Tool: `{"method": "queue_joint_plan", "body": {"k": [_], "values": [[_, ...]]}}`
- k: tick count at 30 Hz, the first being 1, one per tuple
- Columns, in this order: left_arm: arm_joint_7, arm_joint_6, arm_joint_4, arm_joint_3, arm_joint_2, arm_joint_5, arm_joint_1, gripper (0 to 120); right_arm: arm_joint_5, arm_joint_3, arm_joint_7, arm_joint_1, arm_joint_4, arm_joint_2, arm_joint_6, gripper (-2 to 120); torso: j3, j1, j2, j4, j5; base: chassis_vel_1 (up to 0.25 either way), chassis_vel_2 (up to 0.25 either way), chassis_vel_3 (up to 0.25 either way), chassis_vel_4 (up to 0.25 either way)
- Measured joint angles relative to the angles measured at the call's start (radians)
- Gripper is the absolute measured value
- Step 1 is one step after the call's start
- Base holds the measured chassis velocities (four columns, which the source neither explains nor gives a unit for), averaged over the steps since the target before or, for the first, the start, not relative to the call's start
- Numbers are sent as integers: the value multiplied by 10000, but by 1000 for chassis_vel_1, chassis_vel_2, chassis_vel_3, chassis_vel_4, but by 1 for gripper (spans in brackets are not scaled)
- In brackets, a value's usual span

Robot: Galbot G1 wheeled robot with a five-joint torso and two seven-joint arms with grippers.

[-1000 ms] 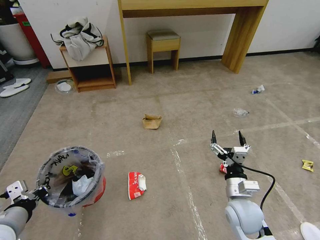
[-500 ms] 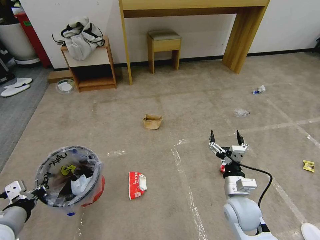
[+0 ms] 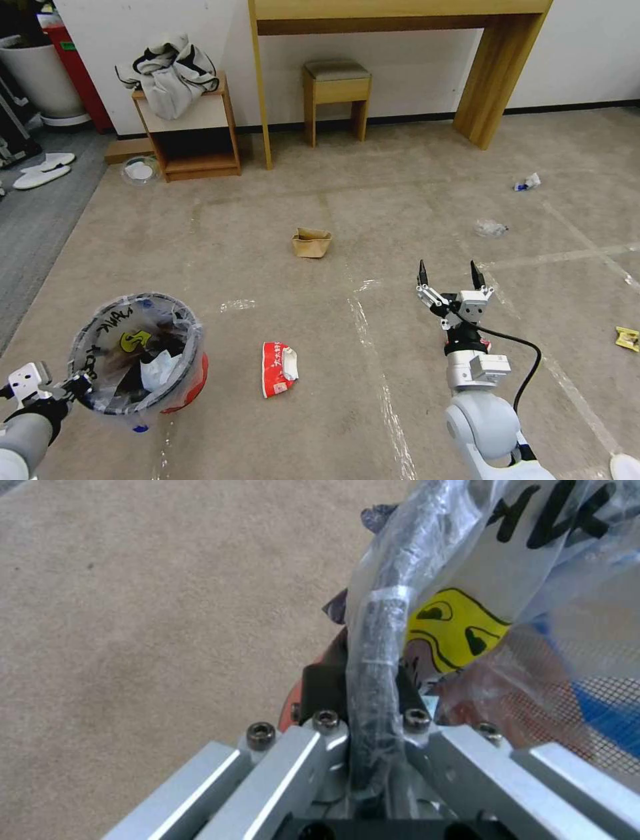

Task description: Pick up the trash bin and place the garbage on the floor into it.

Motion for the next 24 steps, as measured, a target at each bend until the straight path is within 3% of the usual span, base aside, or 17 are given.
{"method": "queue_joint_plan", "body": {"k": [24], "values": [[66,4,74,112,-108,299,-16,0,-124,-70,5,-38,-155,33,37,100,0,0,0,-1,0,0,0,0,0]]}}
